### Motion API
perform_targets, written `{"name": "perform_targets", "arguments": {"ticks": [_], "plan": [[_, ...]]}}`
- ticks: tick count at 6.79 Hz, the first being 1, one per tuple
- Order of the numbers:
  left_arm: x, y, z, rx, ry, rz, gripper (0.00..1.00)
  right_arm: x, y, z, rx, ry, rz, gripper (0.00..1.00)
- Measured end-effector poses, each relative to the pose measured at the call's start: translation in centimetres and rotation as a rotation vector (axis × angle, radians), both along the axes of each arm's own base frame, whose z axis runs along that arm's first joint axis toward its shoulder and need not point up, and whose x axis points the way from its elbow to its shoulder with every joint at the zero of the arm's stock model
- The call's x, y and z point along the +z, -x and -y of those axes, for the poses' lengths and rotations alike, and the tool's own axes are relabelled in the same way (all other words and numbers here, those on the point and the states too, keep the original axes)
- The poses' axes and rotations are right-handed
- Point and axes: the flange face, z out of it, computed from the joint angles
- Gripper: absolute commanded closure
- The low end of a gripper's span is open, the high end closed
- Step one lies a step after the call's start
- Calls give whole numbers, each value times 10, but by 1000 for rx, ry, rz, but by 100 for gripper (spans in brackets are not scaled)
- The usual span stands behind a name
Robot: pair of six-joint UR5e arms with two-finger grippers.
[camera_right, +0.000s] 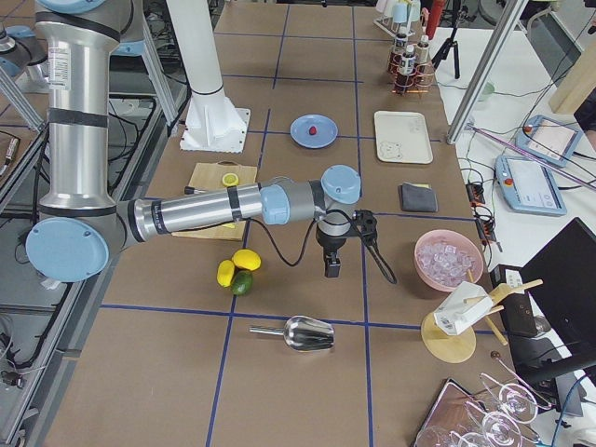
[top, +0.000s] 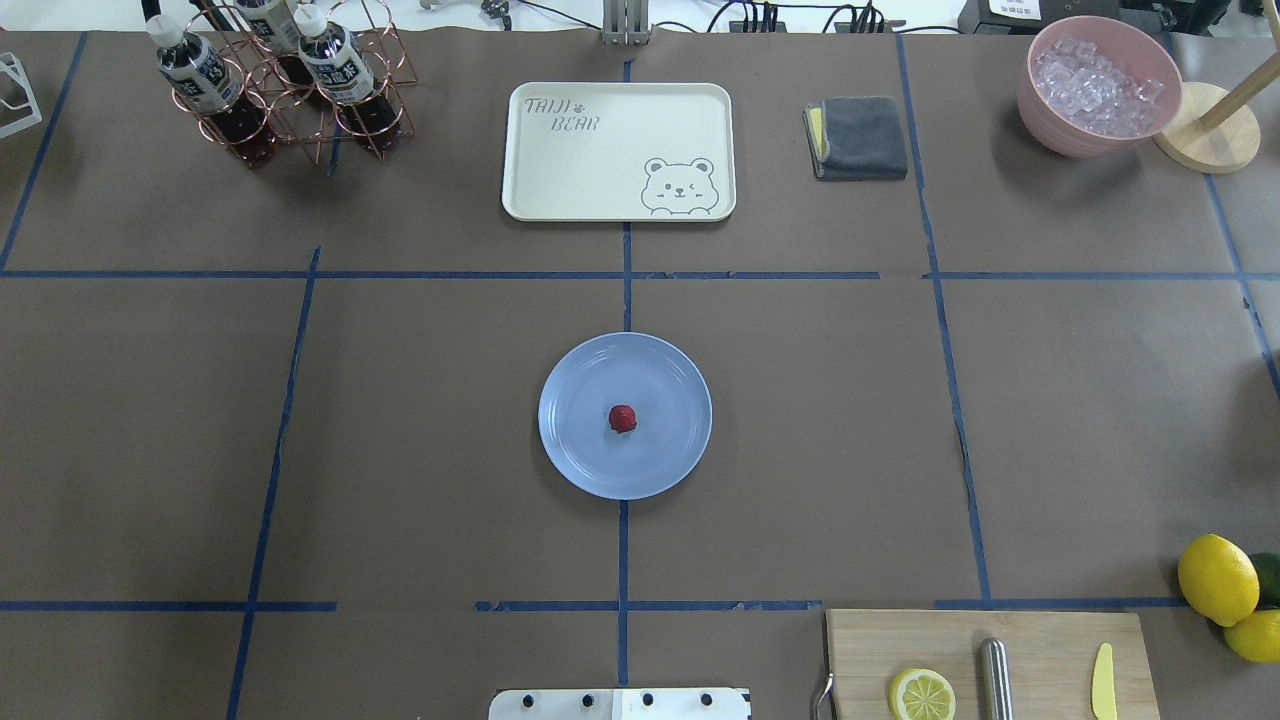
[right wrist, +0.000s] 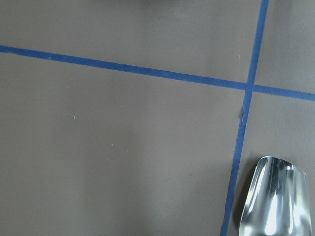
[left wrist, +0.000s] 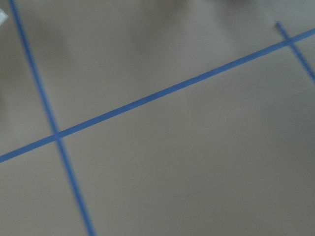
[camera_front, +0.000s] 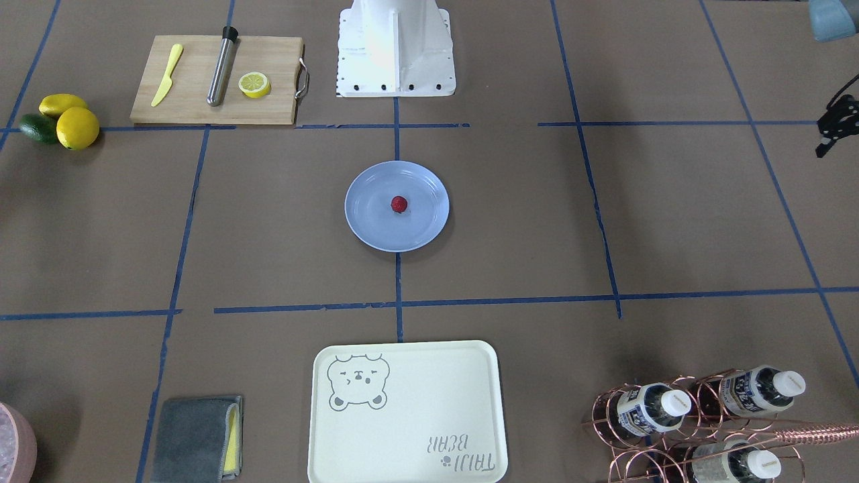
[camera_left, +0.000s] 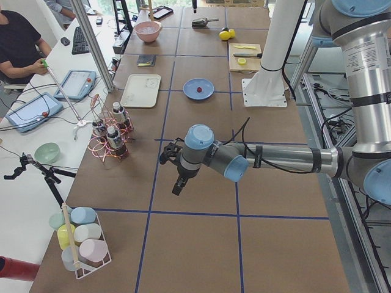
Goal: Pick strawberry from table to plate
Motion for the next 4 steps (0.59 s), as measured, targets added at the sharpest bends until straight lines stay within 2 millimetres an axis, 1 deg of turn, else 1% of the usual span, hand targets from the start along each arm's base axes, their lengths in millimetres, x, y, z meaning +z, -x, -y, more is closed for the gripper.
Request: {"name": "perform_targets", "arguments": {"ticks": [1,2,3,4], "plan": [[4,23,6,-6,94,19,0,11,-5,-5,1,26,27,0],[9,31,7,-8,198,5,0,18,-8,-11,3,42,49,0],[14,32,3,-7,260,-27,0,20,-9,-14,4,45,56,0],[18,31,0,-3,290,-58,0,17,-10,-15,5,39,56,0]]}}
